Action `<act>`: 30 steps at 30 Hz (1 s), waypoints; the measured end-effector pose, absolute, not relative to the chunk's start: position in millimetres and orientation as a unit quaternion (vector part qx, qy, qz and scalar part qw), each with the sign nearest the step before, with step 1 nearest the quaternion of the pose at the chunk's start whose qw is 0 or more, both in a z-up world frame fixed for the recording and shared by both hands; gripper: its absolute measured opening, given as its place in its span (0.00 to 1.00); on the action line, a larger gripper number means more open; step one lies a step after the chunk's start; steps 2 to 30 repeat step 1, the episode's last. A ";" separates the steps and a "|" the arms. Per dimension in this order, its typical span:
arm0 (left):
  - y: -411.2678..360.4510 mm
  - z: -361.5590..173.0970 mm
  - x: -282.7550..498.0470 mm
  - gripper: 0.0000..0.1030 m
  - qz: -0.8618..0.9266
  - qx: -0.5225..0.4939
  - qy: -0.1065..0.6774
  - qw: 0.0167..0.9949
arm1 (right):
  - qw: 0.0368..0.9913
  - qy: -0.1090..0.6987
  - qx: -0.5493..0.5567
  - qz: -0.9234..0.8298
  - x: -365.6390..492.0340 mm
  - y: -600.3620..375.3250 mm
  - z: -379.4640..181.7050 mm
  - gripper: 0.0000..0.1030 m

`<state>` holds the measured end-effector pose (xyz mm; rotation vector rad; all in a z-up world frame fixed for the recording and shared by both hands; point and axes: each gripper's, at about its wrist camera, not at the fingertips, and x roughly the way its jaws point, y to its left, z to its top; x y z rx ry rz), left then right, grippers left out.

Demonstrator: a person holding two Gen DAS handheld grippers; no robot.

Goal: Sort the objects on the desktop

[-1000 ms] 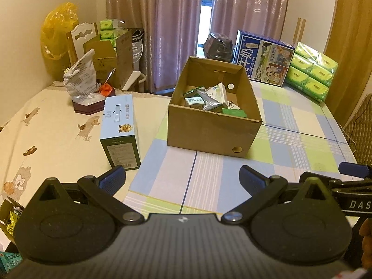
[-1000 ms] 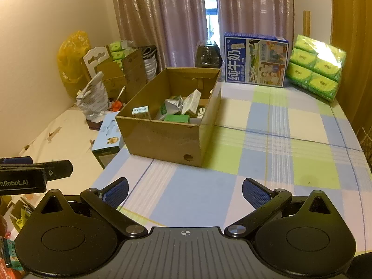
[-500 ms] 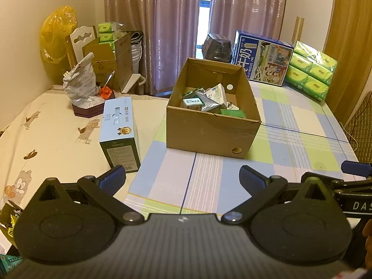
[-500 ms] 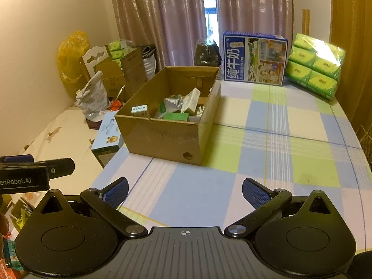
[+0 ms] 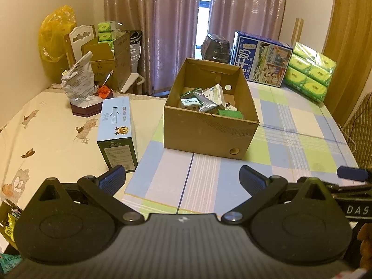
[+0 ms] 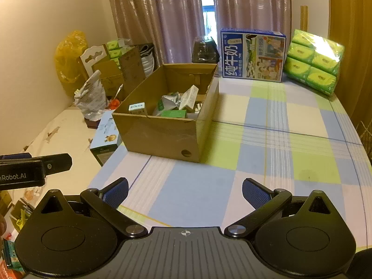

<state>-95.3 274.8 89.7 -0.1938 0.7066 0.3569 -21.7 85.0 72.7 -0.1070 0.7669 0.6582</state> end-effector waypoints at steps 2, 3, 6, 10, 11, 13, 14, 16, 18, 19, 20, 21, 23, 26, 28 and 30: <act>274.6 89.9 -95.3 0.99 0.174 -0.093 0.342 0.919 | 0.874 0.367 -0.050 0.314 -21.6 84.5 72.5 0.98; 274.6 89.9 -95.3 0.99 0.174 -0.093 0.342 0.919 | 0.874 0.367 -0.050 0.314 -21.6 84.5 72.5 0.98; 274.6 89.9 -95.3 0.99 0.174 -0.093 0.342 0.919 | 0.874 0.367 -0.050 0.314 -21.6 84.5 72.5 0.98; 274.6 89.9 -95.3 0.99 0.174 -0.093 0.342 0.919 | 0.874 0.367 -0.050 0.314 -21.6 84.5 72.5 0.98; 274.6 89.9 -95.3 0.99 0.174 -0.093 0.342 0.919 | 0.874 0.367 -0.050 0.314 -21.6 84.5 72.5 0.98; 274.6 89.9 -95.3 0.99 0.174 -0.093 0.342 0.919 | 0.874 0.367 -0.050 0.314 -21.6 84.5 72.5 0.98; 274.6 89.9 -95.3 0.99 0.174 -0.093 0.342 0.919 | 0.874 0.367 -0.050 0.314 -21.6 84.5 72.5 0.98; 274.6 89.9 -95.3 0.99 0.174 -0.093 0.342 0.919 | 0.874 0.367 -0.050 0.314 -21.6 84.5 72.5 0.98; 274.6 89.9 -95.3 0.99 0.174 -0.093 0.342 0.919 | 0.874 0.367 -0.050 0.314 -21.6 84.5 72.5 0.98; 274.6 89.9 -95.3 0.99 0.174 -0.093 0.342 0.919 | 0.874 0.367 -0.050 0.314 -21.6 84.5 72.5 0.98; 274.6 89.9 -95.3 0.99 0.174 -0.093 0.342 0.919 | 0.874 0.367 -0.050 0.314 -21.6 84.5 72.5 0.98; 274.6 89.9 -95.3 0.99 0.174 -0.093 0.342 0.919 | 0.874 0.367 -0.050 0.314 -21.6 84.5 72.5 0.98; 274.6 89.9 -95.3 0.99 0.174 -0.093 0.342 0.919 | 0.874 0.367 -0.050 0.314 -21.6 84.5 72.5 0.98; 274.6 89.9 -95.3 0.99 0.174 -0.093 0.342 0.919 | 0.874 0.367 -0.050 0.314 -21.6 84.5 72.5 0.98; 274.6 89.9 -95.3 0.99 0.174 -0.093 0.342 0.919 | 0.874 0.367 -0.050 0.314 -21.6 84.5 72.5 0.98; 274.6 89.9 -95.3 0.99 0.174 -0.093 0.342 0.919 | 0.874 0.367 -0.050 0.314 -21.6 84.5 72.5 0.98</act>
